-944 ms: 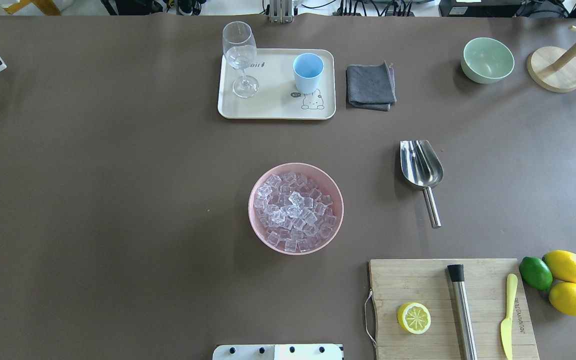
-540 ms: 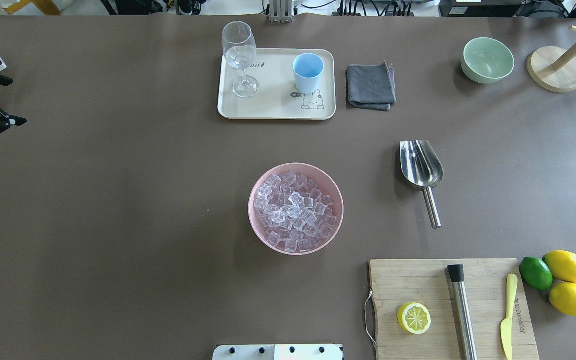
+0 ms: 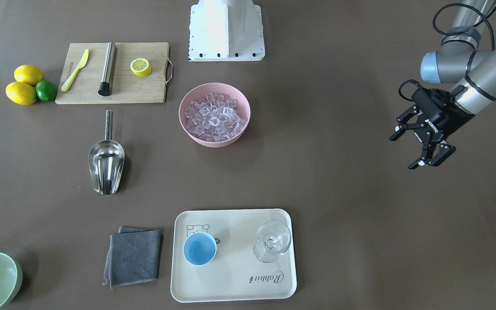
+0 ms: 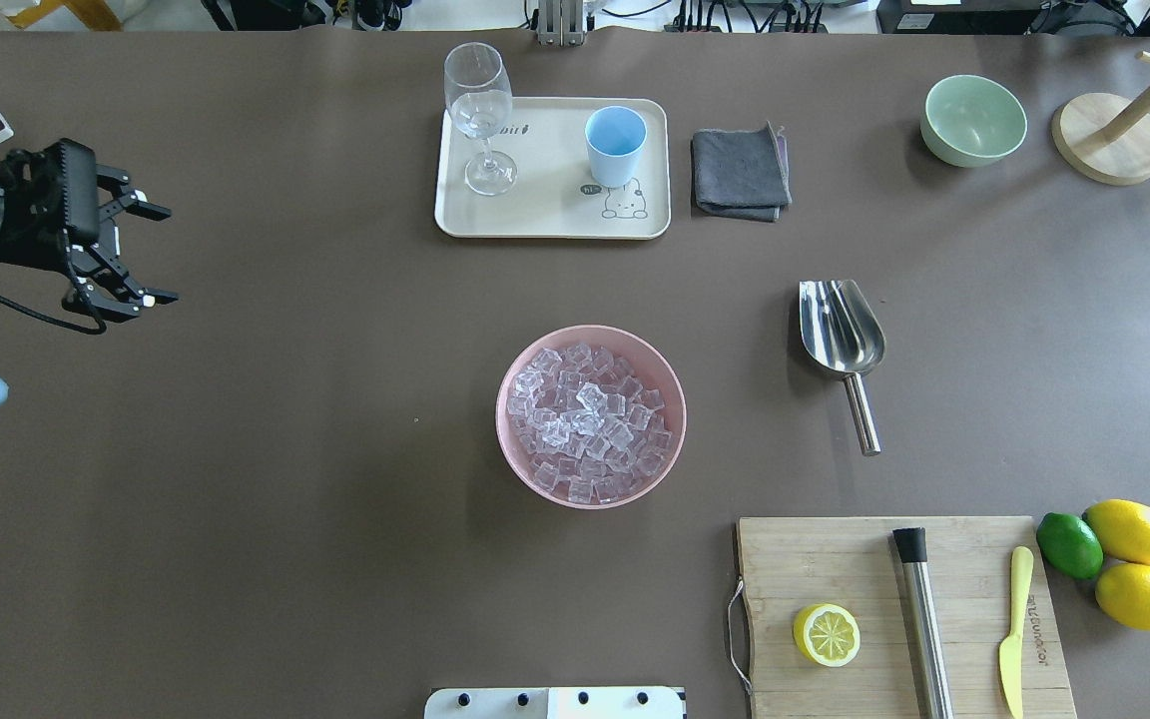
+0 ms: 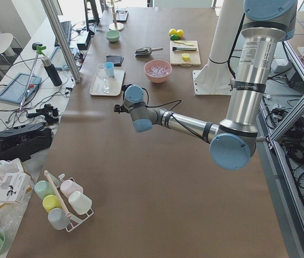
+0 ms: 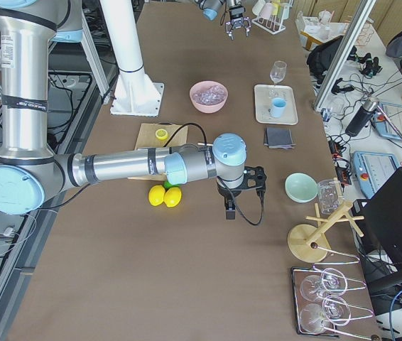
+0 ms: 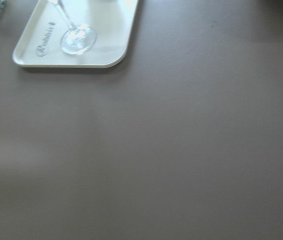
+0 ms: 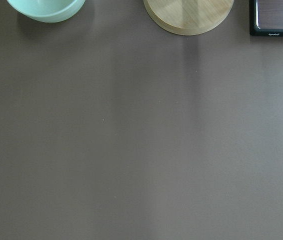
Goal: Put ice in cup with scoop
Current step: 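Move the left gripper toward the pink ice bowl while the right arm approaches the scoop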
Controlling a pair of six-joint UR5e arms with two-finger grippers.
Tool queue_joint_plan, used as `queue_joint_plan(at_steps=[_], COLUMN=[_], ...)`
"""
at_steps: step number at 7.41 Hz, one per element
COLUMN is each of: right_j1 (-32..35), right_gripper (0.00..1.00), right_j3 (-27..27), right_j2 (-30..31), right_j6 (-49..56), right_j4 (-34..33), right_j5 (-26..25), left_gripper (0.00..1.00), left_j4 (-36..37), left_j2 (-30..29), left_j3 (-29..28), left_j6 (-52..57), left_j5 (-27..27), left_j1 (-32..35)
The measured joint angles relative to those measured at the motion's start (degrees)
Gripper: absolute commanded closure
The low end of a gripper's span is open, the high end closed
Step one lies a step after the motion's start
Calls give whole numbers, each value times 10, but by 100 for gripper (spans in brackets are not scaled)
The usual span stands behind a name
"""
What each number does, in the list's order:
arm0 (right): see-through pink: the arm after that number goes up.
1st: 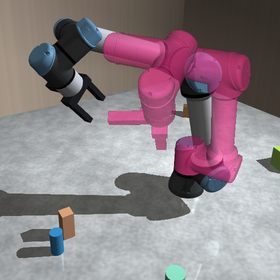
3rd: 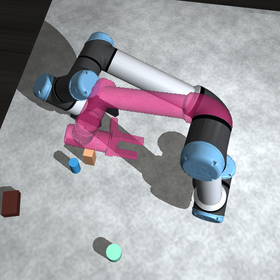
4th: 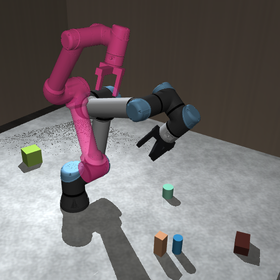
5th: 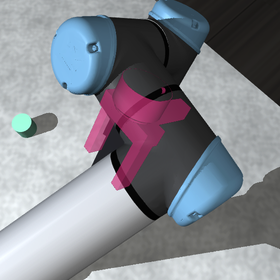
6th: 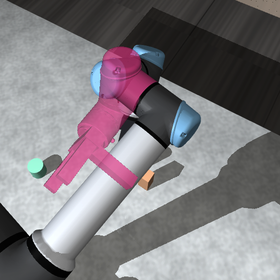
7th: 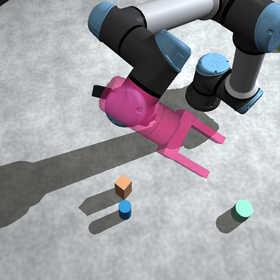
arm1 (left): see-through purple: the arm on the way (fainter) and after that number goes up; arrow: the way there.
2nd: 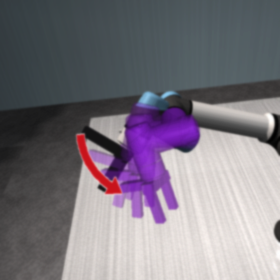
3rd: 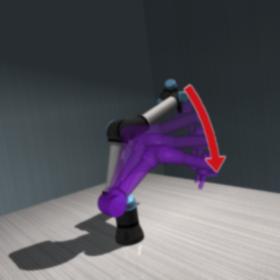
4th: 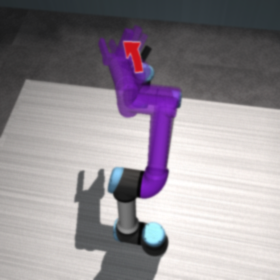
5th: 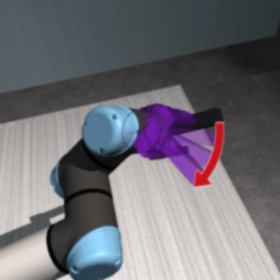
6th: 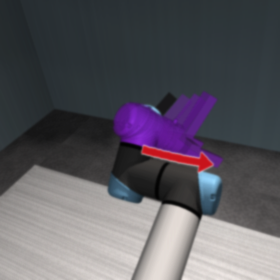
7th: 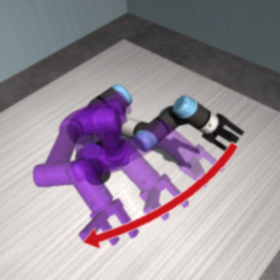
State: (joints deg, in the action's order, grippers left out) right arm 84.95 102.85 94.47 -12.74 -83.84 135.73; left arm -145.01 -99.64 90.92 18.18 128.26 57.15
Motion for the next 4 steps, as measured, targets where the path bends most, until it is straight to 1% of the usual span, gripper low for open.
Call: queue_joint_plan(at_steps=[1,2,3,4], right_j1=[-24,-47,-70,-91], right_gripper=[0,0,0,0], right_j3=[2,14,30,47], right_j2=[0,-2,-3,-4], right_j6=[-44,-83,-125,-160], right_j4=[33,50,56,59], right_j5=[-1,-3,-6,-9], left_gripper=[2,2,2,2], left_j4=[-7,-10,-11,-12], left_j2=[-15,-35,-49,-58], left_j3=[0,-2,-2,-1], left_j6=[-5,-6,-6,-5], left_j5=[1,6,16,40], left_j1=[-36,-61,-83,-97])
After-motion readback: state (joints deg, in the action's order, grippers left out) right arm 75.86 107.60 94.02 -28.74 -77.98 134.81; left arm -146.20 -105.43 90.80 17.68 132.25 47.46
